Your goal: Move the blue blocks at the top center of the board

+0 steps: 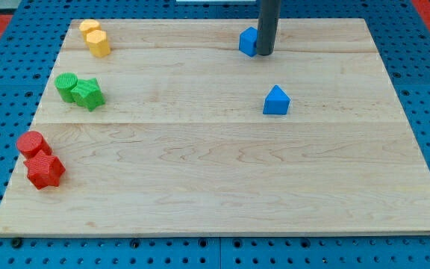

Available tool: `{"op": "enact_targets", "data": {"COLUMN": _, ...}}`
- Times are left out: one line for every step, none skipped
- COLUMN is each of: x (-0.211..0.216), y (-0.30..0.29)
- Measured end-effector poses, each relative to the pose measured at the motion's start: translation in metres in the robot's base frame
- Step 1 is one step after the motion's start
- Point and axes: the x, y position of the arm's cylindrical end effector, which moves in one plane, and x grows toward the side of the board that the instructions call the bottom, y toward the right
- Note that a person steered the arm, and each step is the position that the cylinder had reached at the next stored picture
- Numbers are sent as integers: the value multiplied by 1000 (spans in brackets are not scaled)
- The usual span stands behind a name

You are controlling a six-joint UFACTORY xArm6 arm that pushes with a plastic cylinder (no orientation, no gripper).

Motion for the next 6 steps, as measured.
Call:
{"op": "enact_targets", "data": {"x": -25, "y": 40}}
{"op": "enact_targets", "data": {"x": -27, "y": -12}}
{"op": "enact_targets", "data": {"x": -24, "y": -59}}
{"op": "enact_targets", "data": {"x": 11, "y": 15}}
{"op": "enact_targets", "data": {"x": 79, "y": 96}}
{"op": "enact_targets", "data": {"x": 130, "y": 137}}
